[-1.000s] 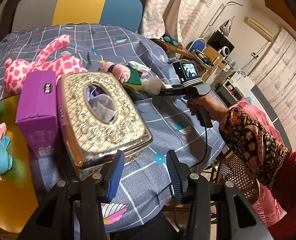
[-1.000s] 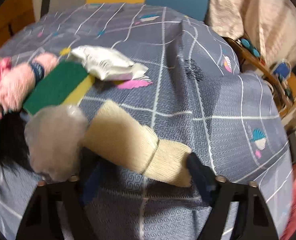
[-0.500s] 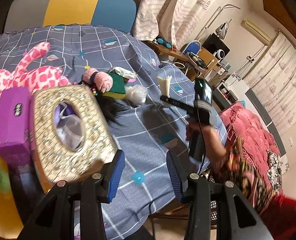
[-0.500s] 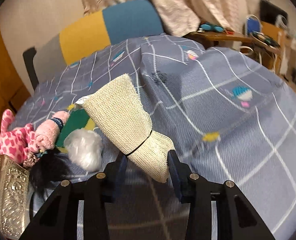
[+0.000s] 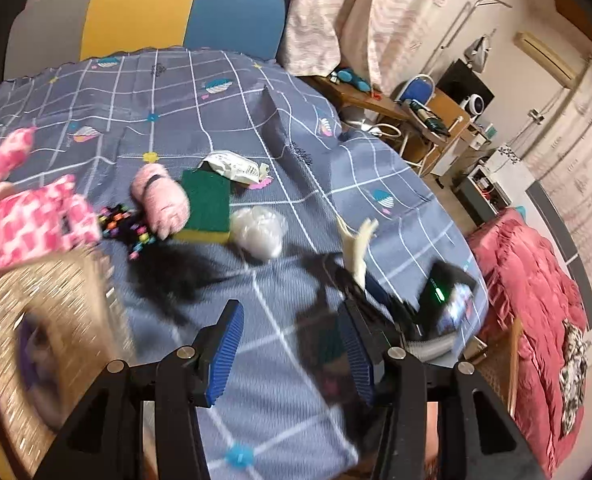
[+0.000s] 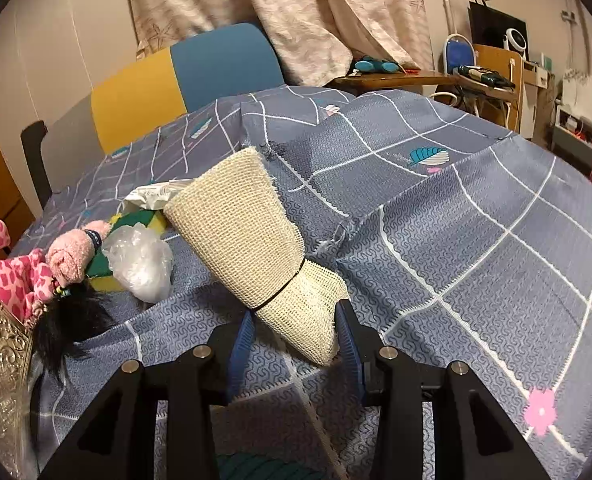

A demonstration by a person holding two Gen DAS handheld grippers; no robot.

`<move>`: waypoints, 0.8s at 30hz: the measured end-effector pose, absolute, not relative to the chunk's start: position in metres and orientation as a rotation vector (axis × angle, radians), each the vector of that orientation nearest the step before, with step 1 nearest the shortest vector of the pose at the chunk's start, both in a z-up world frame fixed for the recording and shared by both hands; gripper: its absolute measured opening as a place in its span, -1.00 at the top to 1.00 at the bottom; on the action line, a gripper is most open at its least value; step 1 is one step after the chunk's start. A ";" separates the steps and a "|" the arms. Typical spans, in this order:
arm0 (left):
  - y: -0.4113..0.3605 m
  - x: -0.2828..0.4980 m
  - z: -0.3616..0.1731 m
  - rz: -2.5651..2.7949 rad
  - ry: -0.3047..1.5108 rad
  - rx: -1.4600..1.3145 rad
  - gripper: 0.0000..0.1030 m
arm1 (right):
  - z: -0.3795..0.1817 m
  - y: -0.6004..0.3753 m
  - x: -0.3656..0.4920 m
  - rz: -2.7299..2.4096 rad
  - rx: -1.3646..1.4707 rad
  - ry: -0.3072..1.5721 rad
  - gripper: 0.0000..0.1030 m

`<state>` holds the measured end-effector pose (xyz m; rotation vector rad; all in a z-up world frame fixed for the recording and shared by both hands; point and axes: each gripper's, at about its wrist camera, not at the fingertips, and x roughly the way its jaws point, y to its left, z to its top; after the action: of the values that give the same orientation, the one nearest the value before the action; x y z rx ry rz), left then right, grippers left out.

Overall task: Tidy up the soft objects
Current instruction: 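Grasp the beige knit roll with the right tool and lift it, then grasp the clear plastic bag with the left tool and lift it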

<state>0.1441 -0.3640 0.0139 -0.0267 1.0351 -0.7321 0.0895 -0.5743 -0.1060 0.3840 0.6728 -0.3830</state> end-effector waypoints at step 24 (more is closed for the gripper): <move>-0.452 0.234 -0.076 -0.541 1.100 0.108 0.47 | -0.126 -0.594 0.089 -0.376 0.483 0.642 0.40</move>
<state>0.2343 -0.4520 -0.0759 0.1080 1.1004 -0.5415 0.0894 -0.5941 -0.1262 0.4834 0.6416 -0.3758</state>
